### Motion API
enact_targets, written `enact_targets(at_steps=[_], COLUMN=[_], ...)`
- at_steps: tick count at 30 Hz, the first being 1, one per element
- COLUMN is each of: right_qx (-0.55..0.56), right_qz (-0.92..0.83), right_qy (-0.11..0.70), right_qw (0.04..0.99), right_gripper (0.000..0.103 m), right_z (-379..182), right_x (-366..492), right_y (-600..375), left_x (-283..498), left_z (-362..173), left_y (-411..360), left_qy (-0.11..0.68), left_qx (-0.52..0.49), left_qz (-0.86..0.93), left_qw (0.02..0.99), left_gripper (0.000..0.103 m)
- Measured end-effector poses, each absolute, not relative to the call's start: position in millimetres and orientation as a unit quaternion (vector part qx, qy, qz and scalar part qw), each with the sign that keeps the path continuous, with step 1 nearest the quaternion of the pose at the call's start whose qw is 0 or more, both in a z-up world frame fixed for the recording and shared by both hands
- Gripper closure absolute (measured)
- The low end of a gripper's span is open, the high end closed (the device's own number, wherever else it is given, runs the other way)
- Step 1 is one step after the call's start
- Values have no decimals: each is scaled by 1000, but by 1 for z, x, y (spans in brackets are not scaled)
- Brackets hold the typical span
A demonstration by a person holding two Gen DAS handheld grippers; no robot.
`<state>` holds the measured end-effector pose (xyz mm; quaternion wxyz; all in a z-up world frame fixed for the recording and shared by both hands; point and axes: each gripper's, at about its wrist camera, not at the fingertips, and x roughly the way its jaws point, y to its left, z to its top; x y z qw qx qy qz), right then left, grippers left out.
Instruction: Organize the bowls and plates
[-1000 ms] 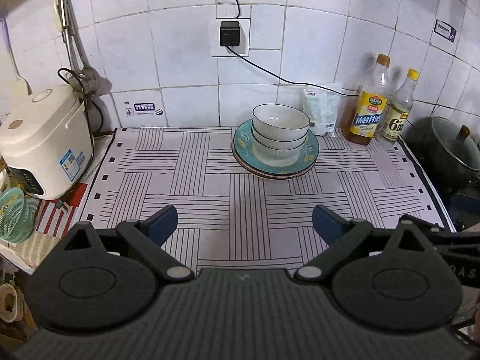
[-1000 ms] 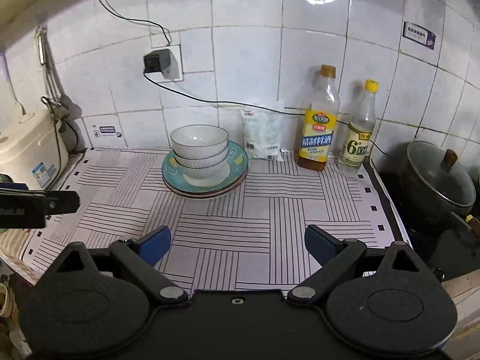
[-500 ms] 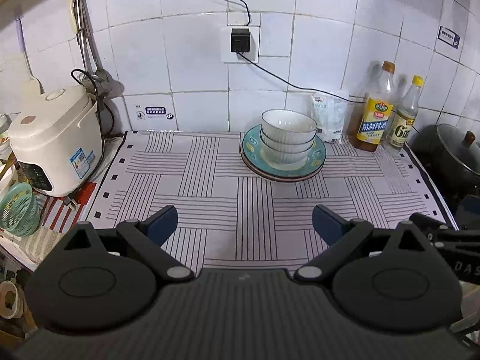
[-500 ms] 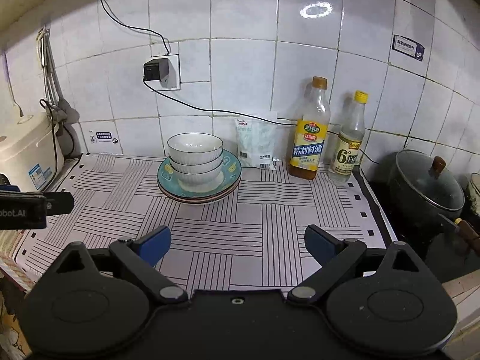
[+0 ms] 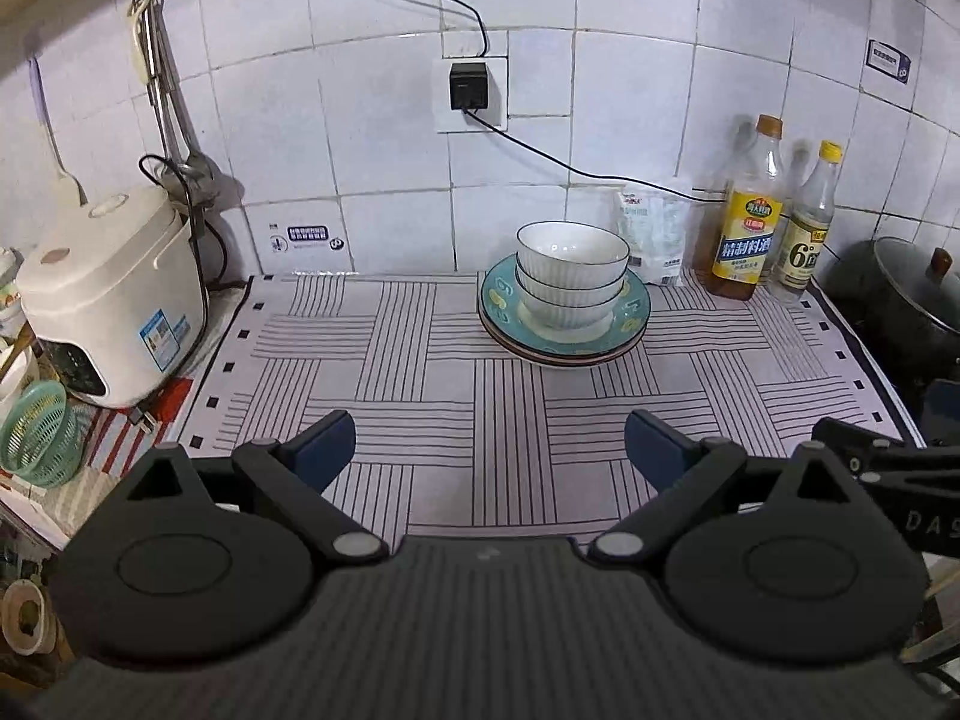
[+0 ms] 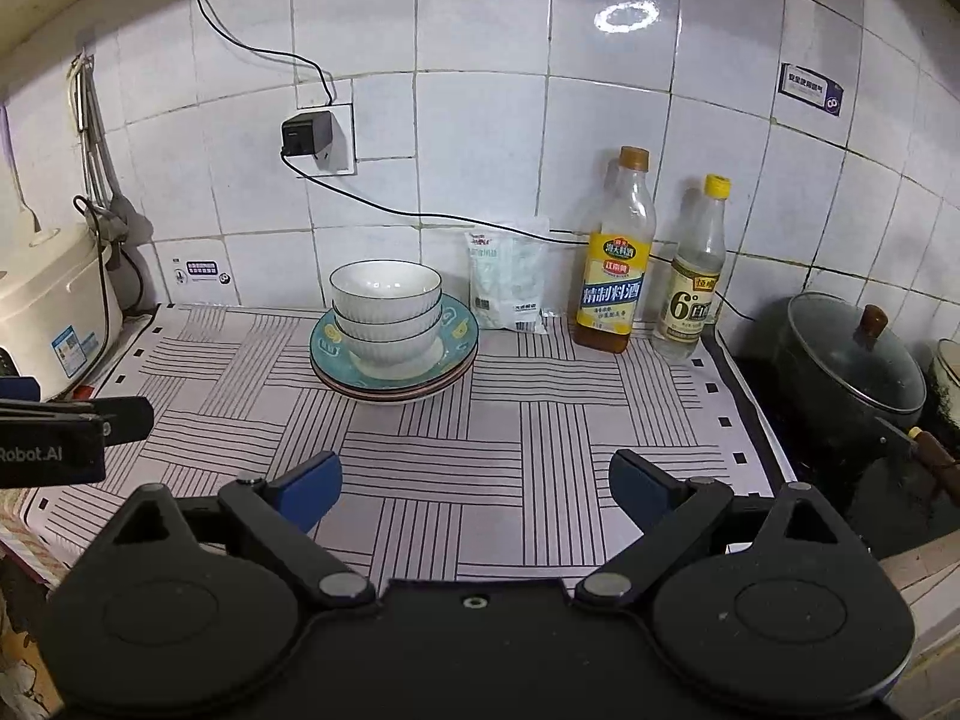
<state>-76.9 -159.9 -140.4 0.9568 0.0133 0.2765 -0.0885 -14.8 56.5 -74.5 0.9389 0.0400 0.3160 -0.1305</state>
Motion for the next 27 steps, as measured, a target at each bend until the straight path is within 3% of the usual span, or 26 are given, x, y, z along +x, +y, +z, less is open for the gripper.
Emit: enact_targets(at_steps=[27], right_qx=[14], right_qz=[-97], right_qy=[293], right_qw=[951], right_gripper=[5], right_z=[-147], right_x=[-67], right_y=[-167], left_x=[-7], left_z=[-80], left_y=[60], left_qy=[314], left_qx=[37], left_qz=[-111], left_qw=[942], left_gripper=[6])
